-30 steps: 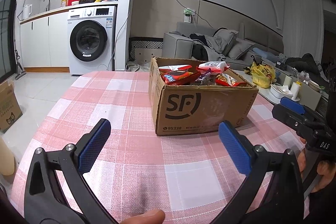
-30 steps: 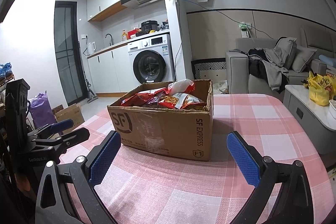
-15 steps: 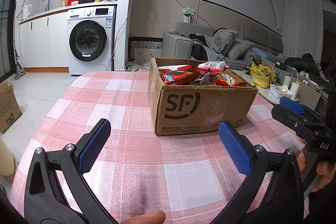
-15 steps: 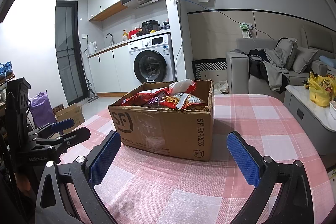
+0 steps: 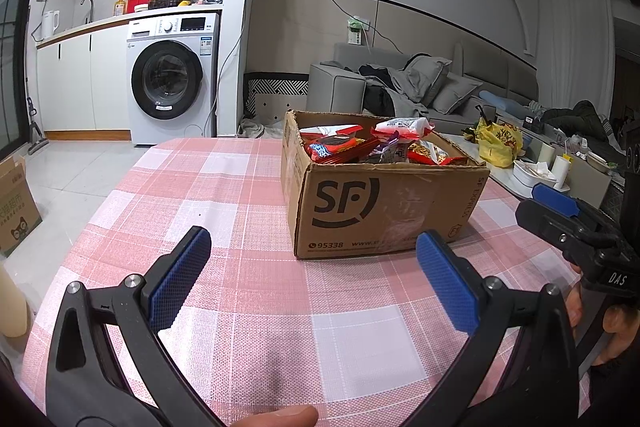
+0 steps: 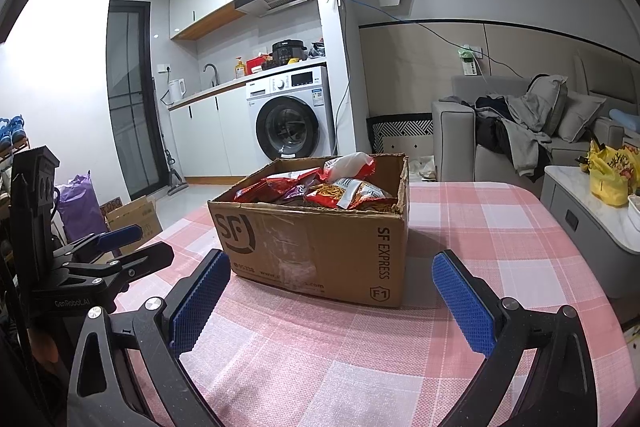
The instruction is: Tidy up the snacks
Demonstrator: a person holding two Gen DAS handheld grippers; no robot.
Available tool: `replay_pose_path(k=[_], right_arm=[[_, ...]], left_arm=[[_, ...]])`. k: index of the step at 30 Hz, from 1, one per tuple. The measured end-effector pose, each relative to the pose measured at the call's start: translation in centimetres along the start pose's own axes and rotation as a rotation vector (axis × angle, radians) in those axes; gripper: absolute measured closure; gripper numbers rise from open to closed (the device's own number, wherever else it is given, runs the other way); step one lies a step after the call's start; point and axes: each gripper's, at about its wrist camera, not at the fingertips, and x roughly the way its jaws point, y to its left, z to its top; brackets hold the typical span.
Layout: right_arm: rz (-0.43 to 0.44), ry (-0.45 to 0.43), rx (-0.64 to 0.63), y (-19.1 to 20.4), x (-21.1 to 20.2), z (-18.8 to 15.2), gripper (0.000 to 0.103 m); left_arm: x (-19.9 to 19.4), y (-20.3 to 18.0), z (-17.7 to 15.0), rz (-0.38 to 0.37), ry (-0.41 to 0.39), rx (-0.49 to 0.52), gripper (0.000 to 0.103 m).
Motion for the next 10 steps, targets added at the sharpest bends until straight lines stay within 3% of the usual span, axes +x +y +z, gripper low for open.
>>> replay_pose_path(k=[10], right_arm=[[0.001,-0.001,-0.001,0.07,0.01,-0.06,0.0]], left_arm=[[-0.03,-0.07,-0.07,0.0,0.0,0.001,0.001]])
